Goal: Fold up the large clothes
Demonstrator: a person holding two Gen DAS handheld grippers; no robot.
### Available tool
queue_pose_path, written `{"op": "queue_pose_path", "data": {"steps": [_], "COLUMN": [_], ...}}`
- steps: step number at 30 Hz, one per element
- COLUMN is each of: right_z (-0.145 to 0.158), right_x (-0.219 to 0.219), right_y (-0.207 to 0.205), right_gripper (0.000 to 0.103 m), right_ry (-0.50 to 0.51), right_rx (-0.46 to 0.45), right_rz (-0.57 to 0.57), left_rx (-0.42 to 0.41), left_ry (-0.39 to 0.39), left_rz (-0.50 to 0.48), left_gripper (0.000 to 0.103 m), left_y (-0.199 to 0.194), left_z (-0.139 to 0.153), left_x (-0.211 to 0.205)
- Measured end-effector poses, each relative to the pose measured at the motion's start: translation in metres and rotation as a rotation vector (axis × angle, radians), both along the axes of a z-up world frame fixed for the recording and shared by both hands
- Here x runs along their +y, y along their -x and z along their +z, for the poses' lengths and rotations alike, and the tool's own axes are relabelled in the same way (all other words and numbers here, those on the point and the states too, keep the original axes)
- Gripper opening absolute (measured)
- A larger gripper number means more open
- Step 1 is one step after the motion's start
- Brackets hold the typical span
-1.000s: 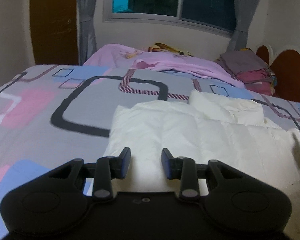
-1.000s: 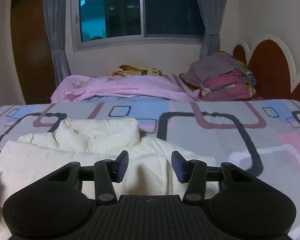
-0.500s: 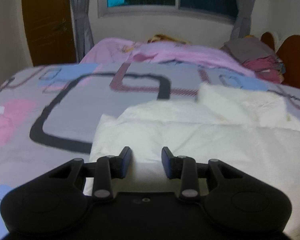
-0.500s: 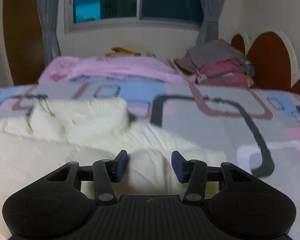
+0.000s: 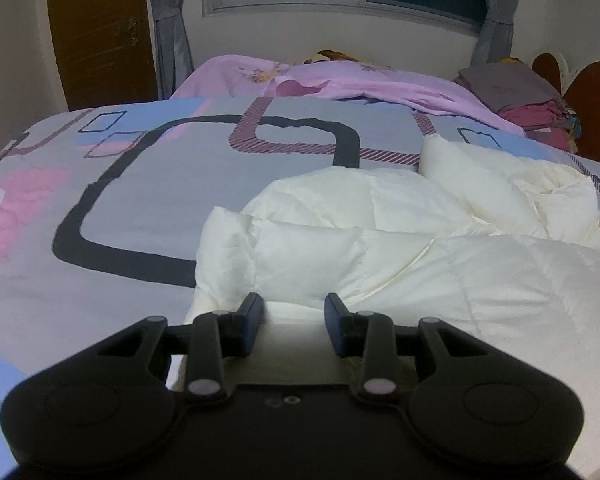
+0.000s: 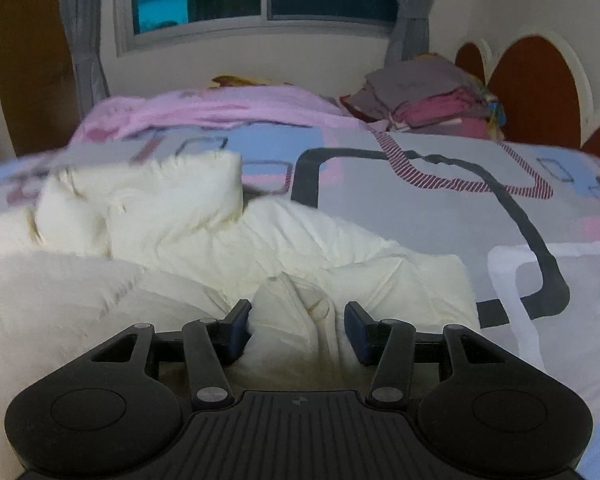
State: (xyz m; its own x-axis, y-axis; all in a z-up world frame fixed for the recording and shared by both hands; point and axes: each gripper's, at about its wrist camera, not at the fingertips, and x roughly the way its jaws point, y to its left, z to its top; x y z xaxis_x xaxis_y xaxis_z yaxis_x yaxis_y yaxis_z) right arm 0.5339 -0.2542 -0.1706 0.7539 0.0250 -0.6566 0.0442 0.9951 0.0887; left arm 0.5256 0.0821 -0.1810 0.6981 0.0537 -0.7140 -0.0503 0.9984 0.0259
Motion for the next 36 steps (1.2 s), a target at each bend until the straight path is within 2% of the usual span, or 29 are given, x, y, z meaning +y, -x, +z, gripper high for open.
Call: {"op": "queue_pose_path", "data": {"steps": [4,5,6,8,13,16,19,22,26,30,36], "right_z": [0.024,0.029,0.032,0.037,0.039,0.032,0.021,0.010,-0.001,-0.003,0.003], "right_x": [-0.001,0.000,0.001,0.003,0.013,0.013,0.006,-0.002,-0.006,-0.013,-0.020], "right_y": [0.019,0.024,0.028,0.038,0.063,0.070,0.071,0.069,0.068,0.071,0.080], "right_gripper": [0.050,0.050,0.050,0.050,0.050,0.050,0.050,0.050,0.050,0.050,0.050], "right_ry": [-0.013,-0.012,-0.008,-0.008,0.029,0.055,0.040,0.018,-0.018,-0.055,-0.046], "right_rx": [-0.058,-0.066,-0.069,-0.077,-0.075,-0.048,-0.010,0.029,0.068,0.068,0.061], "right_rz": [0.007,0.009,0.010,0.019,0.044,0.029,0.001,-0.014,-0.047,-0.061,-0.026], "left_rx": [-0.025,-0.036,-0.051,-0.077,-0.061,-0.044,-0.012,0.023,0.030,0.033,0.034], "left_ry": [0.005,0.005,0.006,0.003,0.033,0.060,0.071,0.053,0.029,0.020,0.001], "left_rz": [-0.006,-0.011,-0.016,-0.031,-0.071,-0.078,-0.064,-0.043,-0.034,-0.039,-0.025], "left_gripper": [0.040,0.047,0.058,0.069,0.069,0.069,0.069,0.069,0.069,0.070,0.070], "left_y": [0.014,0.020,0.028,0.041,0.065,0.076,0.080,0.077,0.077,0.078,0.077], "left_z": [0.015,0.020,0.026,0.034,0.042,0.038,0.028,0.014,0.006,0.004,0.003], "left_x": [0.001,0.000,-0.001,-0.005,-0.018,-0.023,-0.023,-0.021,-0.021,-0.022,-0.025]}}
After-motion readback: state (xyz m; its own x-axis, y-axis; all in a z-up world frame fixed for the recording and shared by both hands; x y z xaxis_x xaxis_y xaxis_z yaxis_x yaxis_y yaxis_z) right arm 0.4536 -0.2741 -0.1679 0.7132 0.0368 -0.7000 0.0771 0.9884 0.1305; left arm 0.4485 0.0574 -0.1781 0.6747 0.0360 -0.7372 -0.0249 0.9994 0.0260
